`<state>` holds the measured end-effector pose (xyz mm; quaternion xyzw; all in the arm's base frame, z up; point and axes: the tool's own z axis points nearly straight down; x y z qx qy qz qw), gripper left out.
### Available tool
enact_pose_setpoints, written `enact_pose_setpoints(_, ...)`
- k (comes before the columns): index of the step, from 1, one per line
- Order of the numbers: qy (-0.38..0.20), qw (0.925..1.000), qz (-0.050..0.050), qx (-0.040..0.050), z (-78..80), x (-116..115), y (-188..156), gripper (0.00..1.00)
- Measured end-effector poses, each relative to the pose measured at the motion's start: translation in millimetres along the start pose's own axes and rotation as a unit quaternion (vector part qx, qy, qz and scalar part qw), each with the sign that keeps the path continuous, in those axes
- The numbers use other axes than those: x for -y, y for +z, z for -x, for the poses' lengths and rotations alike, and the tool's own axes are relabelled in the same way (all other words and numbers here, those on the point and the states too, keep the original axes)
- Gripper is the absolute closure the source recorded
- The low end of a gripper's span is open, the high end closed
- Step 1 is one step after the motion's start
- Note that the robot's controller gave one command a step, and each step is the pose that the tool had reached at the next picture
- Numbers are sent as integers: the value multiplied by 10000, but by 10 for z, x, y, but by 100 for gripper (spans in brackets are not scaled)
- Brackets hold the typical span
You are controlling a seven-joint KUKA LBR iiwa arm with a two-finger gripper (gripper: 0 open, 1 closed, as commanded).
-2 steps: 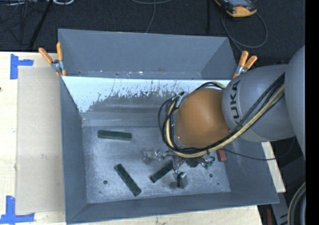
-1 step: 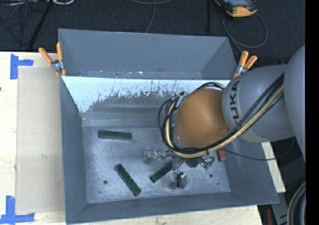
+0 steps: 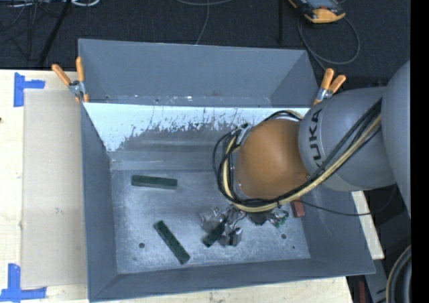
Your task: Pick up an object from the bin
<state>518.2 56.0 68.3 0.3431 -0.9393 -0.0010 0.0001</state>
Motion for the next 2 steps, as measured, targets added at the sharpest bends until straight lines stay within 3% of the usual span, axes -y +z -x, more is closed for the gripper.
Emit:
enact_pose_setpoints(1, 25, 10000, -28, 29, 20, 2, -884, 100)
enact_pose_setpoints(2, 57, 10000, -13, 7, 29, -2, -1046, 100)
